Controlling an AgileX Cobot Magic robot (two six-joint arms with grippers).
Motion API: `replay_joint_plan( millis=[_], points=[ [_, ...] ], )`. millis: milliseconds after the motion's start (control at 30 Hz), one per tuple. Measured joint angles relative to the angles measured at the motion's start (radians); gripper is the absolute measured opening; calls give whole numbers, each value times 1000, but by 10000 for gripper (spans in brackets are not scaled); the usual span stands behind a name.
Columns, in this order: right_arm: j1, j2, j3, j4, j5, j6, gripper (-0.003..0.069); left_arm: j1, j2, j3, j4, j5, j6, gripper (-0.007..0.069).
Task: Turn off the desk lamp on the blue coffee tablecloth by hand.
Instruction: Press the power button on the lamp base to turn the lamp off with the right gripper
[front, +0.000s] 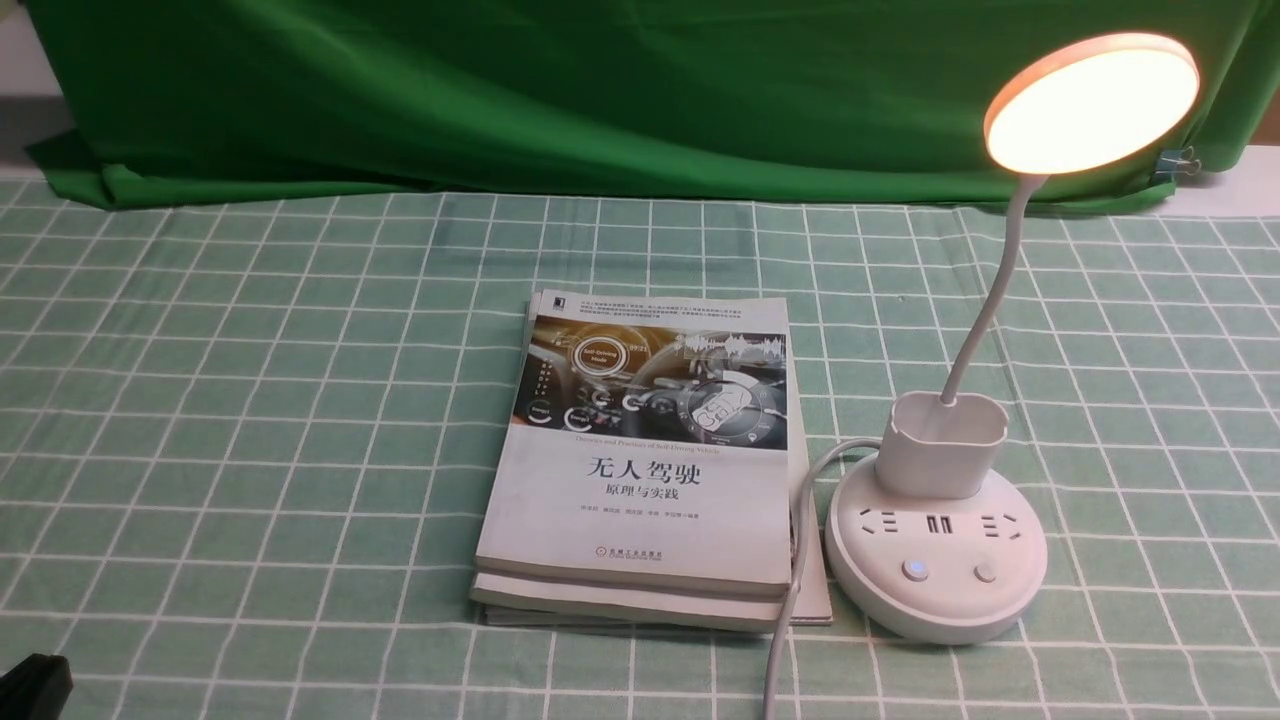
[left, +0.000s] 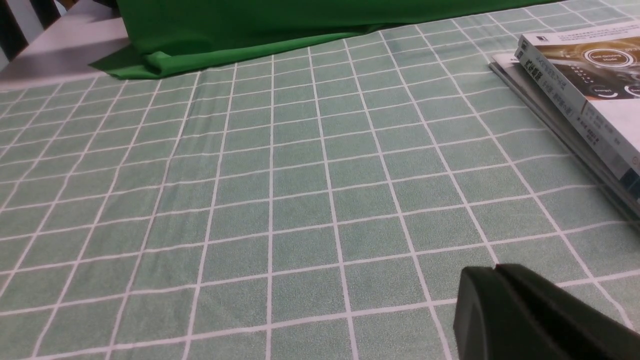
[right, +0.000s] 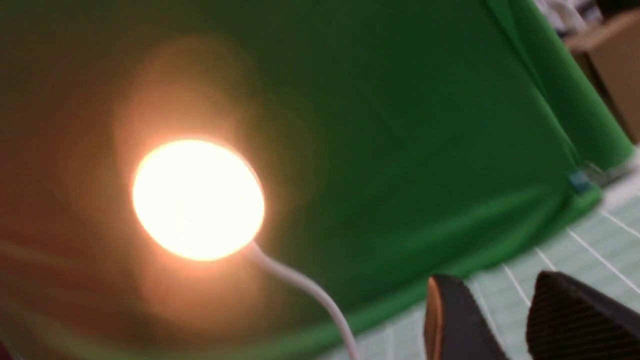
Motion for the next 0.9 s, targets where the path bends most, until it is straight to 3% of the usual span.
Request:
replay_joint_plan(
  millis=[200,300,400,567,667,900],
  points=[
    [0,0,0,3,-40,-2,227,0,0,0,0,0,0,0],
    [14,20,-26,-13,44,-19,157,0,0,0,0,0,0,0],
    [69,147,-184,-22,264,-130,57,0,0,0,0,0,0,0],
    [196,474,-500,-26,619,-312,35,0,0,0,0,0,0,0],
    [273,803,-724,-65,903,-394,32,0,0,0,0,0,0,0],
    [314,1277,-931,-96,1032,-481,31,0,0,0,0,0,0,0]
  ],
)
